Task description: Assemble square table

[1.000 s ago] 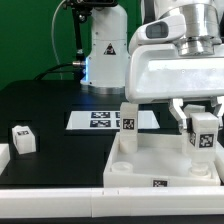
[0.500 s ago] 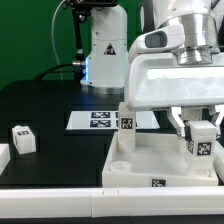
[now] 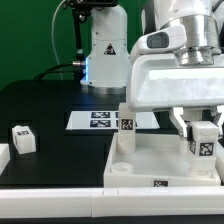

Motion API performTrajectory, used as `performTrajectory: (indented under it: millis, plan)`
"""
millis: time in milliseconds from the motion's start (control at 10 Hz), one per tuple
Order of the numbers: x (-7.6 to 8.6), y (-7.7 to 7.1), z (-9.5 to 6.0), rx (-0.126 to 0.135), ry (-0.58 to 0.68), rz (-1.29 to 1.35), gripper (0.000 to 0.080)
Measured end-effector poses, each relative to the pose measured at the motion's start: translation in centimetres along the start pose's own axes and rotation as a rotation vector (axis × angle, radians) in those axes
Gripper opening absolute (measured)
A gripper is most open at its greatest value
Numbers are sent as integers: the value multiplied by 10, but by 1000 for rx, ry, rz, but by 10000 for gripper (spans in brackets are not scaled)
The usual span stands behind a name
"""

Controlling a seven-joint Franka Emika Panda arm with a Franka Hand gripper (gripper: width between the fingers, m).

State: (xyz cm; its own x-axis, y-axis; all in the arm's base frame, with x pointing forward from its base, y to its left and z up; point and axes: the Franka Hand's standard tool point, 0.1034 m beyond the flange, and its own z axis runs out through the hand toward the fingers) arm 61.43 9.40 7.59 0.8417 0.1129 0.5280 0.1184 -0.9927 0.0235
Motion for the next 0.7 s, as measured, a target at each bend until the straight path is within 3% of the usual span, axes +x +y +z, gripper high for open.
performTrajectory:
  millis: [100, 200, 500, 700]
  plan:
    - [1, -1, -1, 9, -31, 1, 457]
    - [15, 3, -8, 14, -42, 8, 602]
    - [21, -5, -10, 73, -270, 39, 647]
    - [9, -11, -8, 99, -417, 50, 649]
